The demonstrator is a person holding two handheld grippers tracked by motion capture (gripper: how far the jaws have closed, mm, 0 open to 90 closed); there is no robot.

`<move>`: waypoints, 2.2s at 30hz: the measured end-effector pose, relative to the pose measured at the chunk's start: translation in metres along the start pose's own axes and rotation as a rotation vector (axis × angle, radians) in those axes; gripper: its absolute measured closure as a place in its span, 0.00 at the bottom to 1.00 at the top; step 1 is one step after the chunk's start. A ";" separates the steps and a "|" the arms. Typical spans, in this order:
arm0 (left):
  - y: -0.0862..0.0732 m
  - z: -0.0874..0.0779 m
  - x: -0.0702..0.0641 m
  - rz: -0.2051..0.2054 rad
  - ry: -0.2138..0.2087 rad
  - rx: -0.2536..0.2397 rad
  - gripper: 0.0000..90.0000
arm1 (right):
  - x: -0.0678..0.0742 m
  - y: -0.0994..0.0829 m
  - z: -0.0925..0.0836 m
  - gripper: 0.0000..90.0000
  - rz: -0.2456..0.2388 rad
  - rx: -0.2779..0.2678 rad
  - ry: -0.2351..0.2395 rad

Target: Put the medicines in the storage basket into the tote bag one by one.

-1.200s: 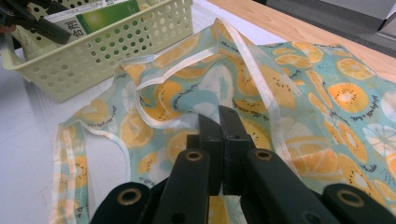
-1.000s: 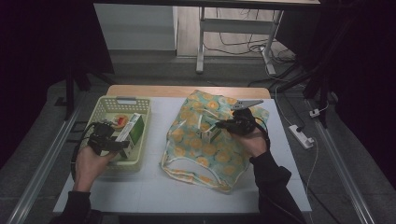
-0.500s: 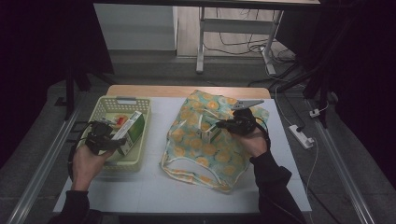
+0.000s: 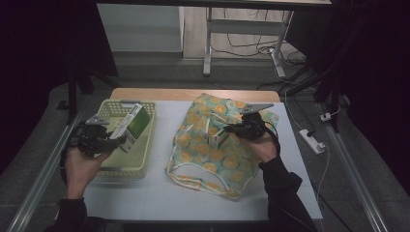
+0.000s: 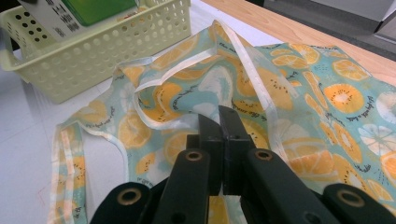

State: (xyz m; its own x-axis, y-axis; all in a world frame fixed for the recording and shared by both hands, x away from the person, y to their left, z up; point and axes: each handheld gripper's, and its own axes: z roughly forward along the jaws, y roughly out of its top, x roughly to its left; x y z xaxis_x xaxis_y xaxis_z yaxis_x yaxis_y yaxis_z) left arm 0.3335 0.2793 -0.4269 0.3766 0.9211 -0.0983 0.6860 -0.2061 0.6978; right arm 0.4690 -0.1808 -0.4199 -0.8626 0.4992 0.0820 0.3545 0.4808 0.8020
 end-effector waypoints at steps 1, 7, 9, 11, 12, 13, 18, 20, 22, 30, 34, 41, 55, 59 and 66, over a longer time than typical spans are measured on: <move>0.000 -0.002 0.000 -0.005 -0.008 -0.013 0.68 | 0.000 0.000 0.000 1.00 0.000 0.000 0.000; 0.004 -0.012 -0.006 0.000 -0.048 -0.048 0.68 | 0.000 0.000 0.000 1.00 0.001 -0.002 -0.001; 0.006 -0.012 -0.009 0.005 -0.069 -0.046 0.68 | -0.001 0.000 -0.001 1.00 0.001 -0.005 -0.003; 0.008 -0.012 -0.013 0.019 -0.086 -0.040 0.68 | -0.001 0.000 -0.002 1.00 0.002 -0.006 -0.004; 0.009 -0.012 -0.016 0.027 -0.095 -0.035 0.68 | -0.001 0.000 -0.002 1.00 0.001 -0.007 -0.005; 0.010 -0.011 -0.018 0.031 -0.105 -0.032 0.68 | -0.001 0.000 -0.002 1.00 0.002 -0.008 -0.005; 0.013 -0.010 -0.029 0.067 -0.159 -0.022 0.68 | 0.000 0.001 -0.002 1.00 0.002 -0.009 -0.005; 0.015 -0.009 -0.034 0.078 -0.177 -0.019 0.68 | 0.000 0.001 -0.002 1.00 0.001 -0.010 -0.005; 0.016 -0.007 -0.040 0.095 -0.207 -0.017 0.68 | -0.001 0.001 -0.003 1.00 0.000 -0.011 -0.006; 0.022 0.005 -0.066 0.156 -0.305 0.035 0.68 | -0.001 0.001 -0.003 1.00 0.002 -0.014 -0.008; 0.023 0.015 -0.078 0.193 -0.340 0.082 0.68 | -0.001 0.000 -0.004 1.00 0.003 -0.014 -0.009; 0.023 0.031 -0.098 0.249 -0.395 0.152 0.68 | -0.001 0.000 -0.004 1.00 0.005 -0.016 -0.011; 0.024 0.073 -0.125 0.267 -0.408 0.226 0.68 | 0.002 0.002 -0.002 1.00 -0.002 -0.016 -0.008; 0.027 0.086 -0.130 0.260 -0.399 0.244 0.68 | 0.003 0.003 -0.001 1.00 -0.005 -0.016 -0.005; 0.034 0.099 -0.135 0.261 -0.354 0.241 0.68 | 0.005 0.003 -0.001 1.00 -0.006 -0.015 0.002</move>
State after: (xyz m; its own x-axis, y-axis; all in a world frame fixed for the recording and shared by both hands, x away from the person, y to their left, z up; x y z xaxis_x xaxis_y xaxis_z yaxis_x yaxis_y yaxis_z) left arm 0.3675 0.1150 -0.4602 0.7142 0.6688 -0.2065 0.6496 -0.5234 0.5514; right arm 0.4657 -0.1772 -0.4165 -0.8656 0.4946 0.0782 0.3436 0.4731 0.8112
